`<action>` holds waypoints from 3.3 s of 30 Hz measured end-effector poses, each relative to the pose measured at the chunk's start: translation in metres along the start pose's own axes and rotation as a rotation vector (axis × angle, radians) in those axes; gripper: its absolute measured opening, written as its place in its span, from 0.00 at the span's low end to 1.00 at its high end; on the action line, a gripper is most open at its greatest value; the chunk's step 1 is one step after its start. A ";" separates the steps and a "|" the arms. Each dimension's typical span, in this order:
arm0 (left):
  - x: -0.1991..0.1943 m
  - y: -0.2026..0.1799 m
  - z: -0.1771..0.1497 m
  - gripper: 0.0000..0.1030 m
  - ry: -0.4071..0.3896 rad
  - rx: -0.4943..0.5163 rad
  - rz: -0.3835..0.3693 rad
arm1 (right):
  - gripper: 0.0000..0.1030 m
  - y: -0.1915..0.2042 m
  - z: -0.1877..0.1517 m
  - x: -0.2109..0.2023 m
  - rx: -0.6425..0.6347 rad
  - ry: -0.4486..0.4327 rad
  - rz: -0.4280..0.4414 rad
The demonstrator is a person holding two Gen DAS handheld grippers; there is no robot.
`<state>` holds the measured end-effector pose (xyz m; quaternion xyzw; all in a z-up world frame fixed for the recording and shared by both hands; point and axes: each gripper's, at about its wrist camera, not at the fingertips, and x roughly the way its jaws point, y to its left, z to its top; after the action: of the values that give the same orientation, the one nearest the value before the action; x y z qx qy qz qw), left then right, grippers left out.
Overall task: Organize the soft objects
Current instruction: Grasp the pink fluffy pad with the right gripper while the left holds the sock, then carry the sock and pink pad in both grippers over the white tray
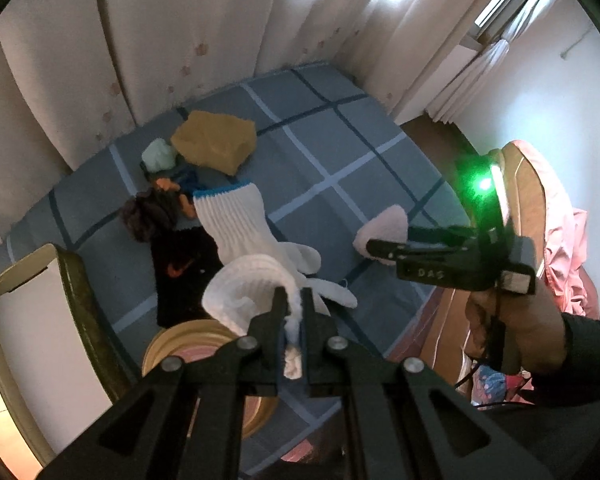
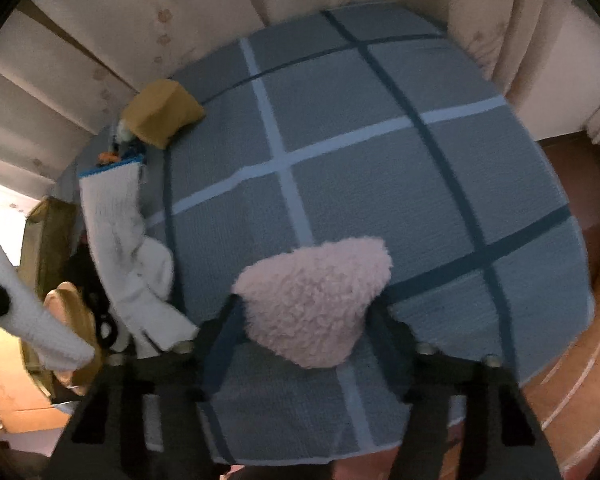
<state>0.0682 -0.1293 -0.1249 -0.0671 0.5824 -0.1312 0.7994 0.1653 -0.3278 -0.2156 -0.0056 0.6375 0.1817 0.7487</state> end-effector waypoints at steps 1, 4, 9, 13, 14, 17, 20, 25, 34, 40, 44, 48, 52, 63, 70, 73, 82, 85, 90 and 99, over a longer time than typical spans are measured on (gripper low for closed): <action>-0.002 0.000 0.000 0.02 -0.005 0.000 0.001 | 0.44 0.000 0.000 -0.002 0.000 -0.009 0.012; -0.011 0.001 0.001 0.02 -0.024 -0.002 0.006 | 0.28 0.000 0.001 -0.010 -0.008 -0.041 0.034; -0.028 0.002 0.004 0.02 -0.064 0.005 0.016 | 0.21 0.004 0.005 -0.026 -0.004 -0.098 0.057; -0.037 0.004 0.004 0.02 -0.081 0.011 0.026 | 0.18 0.015 0.008 -0.032 -0.029 -0.142 0.063; -0.041 0.004 0.004 0.02 -0.088 0.014 0.030 | 0.18 0.017 0.008 -0.034 -0.026 -0.147 0.069; -0.050 0.007 0.004 0.02 -0.110 0.013 0.042 | 0.18 0.021 0.008 -0.042 -0.030 -0.172 0.081; -0.059 0.011 0.002 0.02 -0.128 0.007 0.053 | 0.18 0.028 0.009 -0.053 -0.038 -0.198 0.094; -0.071 0.021 -0.002 0.02 -0.156 -0.014 0.074 | 0.18 0.045 0.013 -0.066 -0.069 -0.232 0.109; -0.087 0.042 -0.010 0.02 -0.188 -0.056 0.114 | 0.18 0.080 0.015 -0.075 -0.138 -0.261 0.137; -0.097 0.056 -0.016 0.02 -0.206 -0.084 0.140 | 0.18 0.101 0.018 -0.077 -0.170 -0.278 0.157; -0.104 0.064 -0.020 0.02 -0.221 -0.100 0.154 | 0.18 0.114 0.021 -0.080 -0.191 -0.291 0.167; -0.112 0.074 -0.025 0.02 -0.239 -0.121 0.168 | 0.18 0.126 0.023 -0.082 -0.209 -0.302 0.179; -0.119 0.085 -0.030 0.02 -0.250 -0.143 0.179 | 0.18 0.140 0.025 -0.081 -0.230 -0.306 0.189; -0.138 0.114 -0.043 0.02 -0.281 -0.196 0.208 | 0.18 0.180 0.026 -0.078 -0.290 -0.311 0.220; -0.148 0.135 -0.054 0.02 -0.294 -0.229 0.229 | 0.18 0.207 0.030 -0.073 -0.332 -0.307 0.241; -0.152 0.143 -0.058 0.02 -0.298 -0.242 0.239 | 0.18 0.219 0.032 -0.069 -0.350 -0.305 0.252; -0.162 0.162 -0.069 0.02 -0.311 -0.280 0.263 | 0.18 0.250 0.033 -0.065 -0.401 -0.302 0.278; -0.164 0.167 -0.073 0.02 -0.316 -0.294 0.266 | 0.18 0.257 0.032 -0.065 -0.419 -0.300 0.281; -0.166 0.171 -0.080 0.02 -0.321 -0.317 0.270 | 0.18 0.268 0.030 -0.066 -0.450 -0.295 0.285; -0.171 0.182 -0.096 0.02 -0.325 -0.364 0.281 | 0.18 0.291 0.026 -0.060 -0.501 -0.277 0.296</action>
<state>-0.0477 0.0986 -0.0465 -0.1483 0.4643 0.1000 0.8674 0.1015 -0.0657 -0.0881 -0.0725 0.4586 0.4389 0.7693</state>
